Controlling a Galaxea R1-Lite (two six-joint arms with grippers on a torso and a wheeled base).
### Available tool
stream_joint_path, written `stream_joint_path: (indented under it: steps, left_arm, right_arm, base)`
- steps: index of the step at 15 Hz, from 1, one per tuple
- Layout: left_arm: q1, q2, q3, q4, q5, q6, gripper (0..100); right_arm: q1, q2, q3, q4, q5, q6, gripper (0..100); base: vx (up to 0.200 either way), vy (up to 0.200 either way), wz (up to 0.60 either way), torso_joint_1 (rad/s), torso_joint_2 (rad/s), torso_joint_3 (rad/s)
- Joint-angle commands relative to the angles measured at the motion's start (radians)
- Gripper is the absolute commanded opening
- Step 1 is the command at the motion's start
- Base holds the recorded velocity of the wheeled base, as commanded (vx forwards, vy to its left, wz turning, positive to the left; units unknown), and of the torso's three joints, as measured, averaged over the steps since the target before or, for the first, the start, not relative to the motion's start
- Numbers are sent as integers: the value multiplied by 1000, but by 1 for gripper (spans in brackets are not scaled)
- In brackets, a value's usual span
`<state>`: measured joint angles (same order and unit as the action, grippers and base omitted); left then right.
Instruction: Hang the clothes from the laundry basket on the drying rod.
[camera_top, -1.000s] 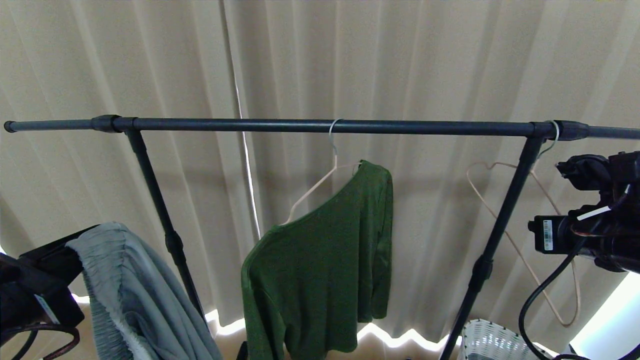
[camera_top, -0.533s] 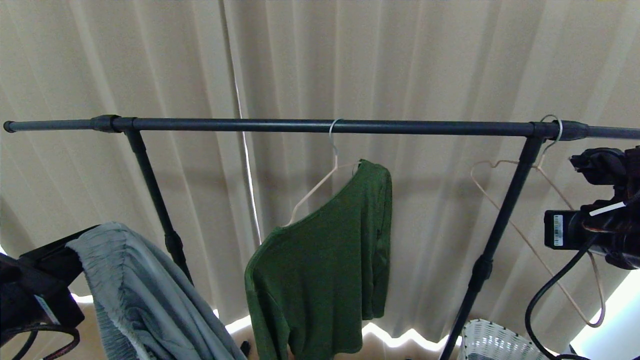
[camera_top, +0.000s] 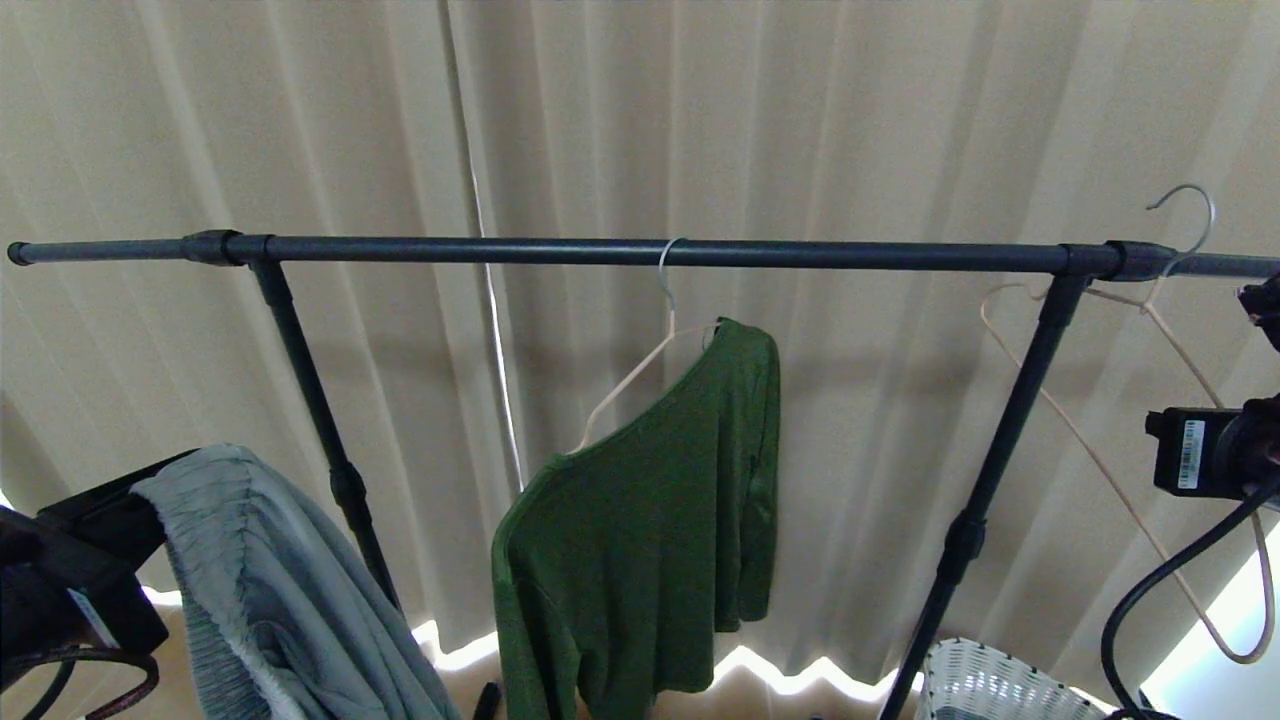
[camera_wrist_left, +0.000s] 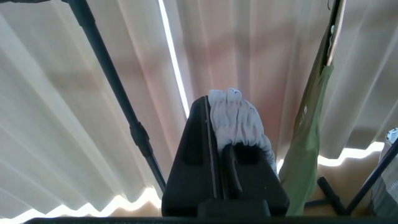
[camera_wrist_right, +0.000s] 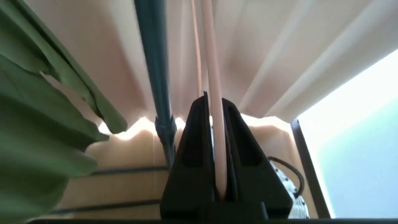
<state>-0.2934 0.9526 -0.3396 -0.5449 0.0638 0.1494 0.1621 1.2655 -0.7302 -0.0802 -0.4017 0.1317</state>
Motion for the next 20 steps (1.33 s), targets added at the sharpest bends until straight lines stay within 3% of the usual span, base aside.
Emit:
stream_joint_path:
  steps: [1, 4, 20]
  left_arm:
    - [2, 0, -1, 0, 1, 6, 0]
    - [5, 0, 1, 0, 4, 36, 0]
    - [3, -1, 16, -1, 4, 41, 0]
  right_arm:
    - [2, -54, 20, -1, 0, -12, 0]
    - [2, -66, 22, -1, 0, -14, 0]
    - [7, -66, 28, -3, 4, -20, 0]
  base:
    - [0, 0, 0, 0, 0, 0]
    - [-133, 0, 0, 0, 3, 2]
    - [-188, 0, 0, 2, 2, 2]
